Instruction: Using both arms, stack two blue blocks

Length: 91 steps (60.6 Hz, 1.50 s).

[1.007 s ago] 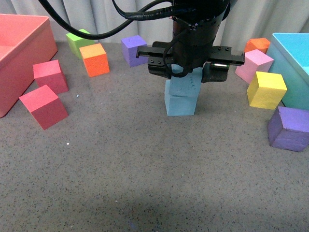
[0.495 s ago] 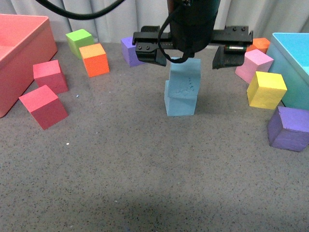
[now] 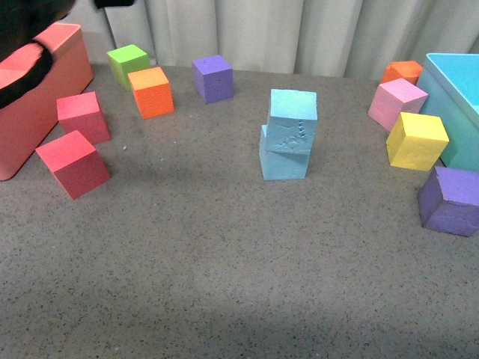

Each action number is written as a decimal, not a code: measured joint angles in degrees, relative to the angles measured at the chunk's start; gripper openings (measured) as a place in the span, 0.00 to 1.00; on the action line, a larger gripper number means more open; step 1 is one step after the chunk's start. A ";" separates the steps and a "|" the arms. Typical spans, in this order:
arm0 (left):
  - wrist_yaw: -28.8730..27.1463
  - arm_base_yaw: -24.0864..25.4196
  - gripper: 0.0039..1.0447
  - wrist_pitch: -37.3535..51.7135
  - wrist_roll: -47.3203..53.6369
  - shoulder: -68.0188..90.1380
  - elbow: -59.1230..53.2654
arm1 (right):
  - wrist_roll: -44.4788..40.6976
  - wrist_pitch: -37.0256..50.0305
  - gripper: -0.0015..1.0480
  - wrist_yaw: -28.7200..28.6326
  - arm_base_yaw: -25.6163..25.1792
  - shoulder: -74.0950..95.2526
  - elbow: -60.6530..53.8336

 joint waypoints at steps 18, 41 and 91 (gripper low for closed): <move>8.04 7.06 0.03 0.11 0.70 -14.27 -16.63 | 0.00 -0.02 0.91 0.09 0.00 0.00 0.00; 15.72 15.37 0.03 -12.50 0.83 -38.45 -28.94 | 0.00 -0.02 0.91 0.07 0.00 0.00 0.00; 21.55 21.40 0.03 -44.76 0.90 -75.71 -31.80 | 0.00 -0.02 0.91 0.07 0.00 0.00 0.00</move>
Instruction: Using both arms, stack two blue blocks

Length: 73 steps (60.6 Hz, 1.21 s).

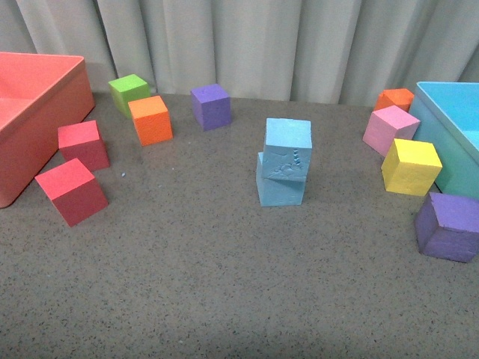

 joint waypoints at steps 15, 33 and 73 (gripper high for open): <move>-0.02 0.00 0.03 -6.14 0.00 -6.23 0.00 | 0.00 0.00 0.91 0.00 0.00 0.00 0.00; -0.02 0.00 0.03 -11.63 0.00 -11.67 0.00 | 0.00 0.00 0.91 0.00 0.00 0.00 0.00; 0.07 0.00 0.70 -21.90 0.00 -21.62 0.02 | 0.00 0.00 0.91 0.00 0.00 0.00 0.00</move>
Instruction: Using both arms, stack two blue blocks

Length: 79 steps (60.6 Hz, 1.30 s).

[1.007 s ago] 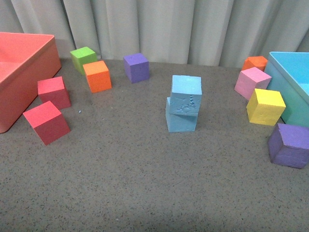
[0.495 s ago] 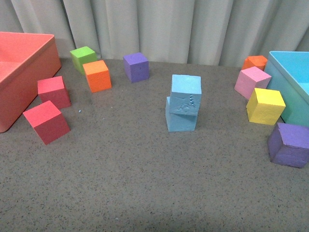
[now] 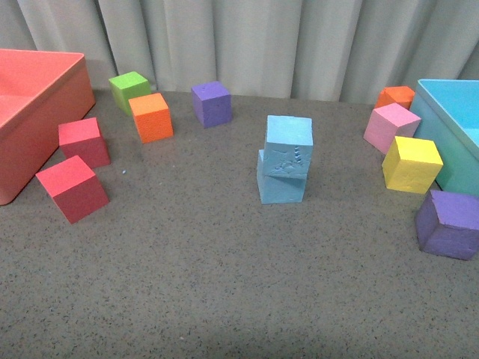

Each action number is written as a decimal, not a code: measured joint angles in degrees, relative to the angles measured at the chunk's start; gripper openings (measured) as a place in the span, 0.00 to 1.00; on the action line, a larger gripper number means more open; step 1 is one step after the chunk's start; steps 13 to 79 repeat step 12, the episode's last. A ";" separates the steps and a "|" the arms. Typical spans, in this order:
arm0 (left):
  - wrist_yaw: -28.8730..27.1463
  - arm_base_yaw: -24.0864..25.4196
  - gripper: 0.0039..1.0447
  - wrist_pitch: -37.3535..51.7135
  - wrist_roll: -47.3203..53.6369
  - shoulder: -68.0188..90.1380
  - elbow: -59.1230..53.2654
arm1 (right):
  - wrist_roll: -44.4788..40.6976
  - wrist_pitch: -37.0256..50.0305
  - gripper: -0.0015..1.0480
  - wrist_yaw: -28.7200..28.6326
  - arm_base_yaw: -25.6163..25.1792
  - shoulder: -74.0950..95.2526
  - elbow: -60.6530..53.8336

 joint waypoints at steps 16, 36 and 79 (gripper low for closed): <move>0.00 0.00 0.95 0.00 0.13 0.00 0.00 | 0.00 0.00 0.91 0.00 0.00 0.00 0.00; 0.00 0.00 0.95 0.00 0.13 0.00 0.00 | 0.00 0.00 0.91 0.00 0.00 0.00 0.00; 0.00 0.00 0.95 0.00 0.13 0.00 0.00 | 0.00 0.00 0.91 0.00 0.00 0.00 0.00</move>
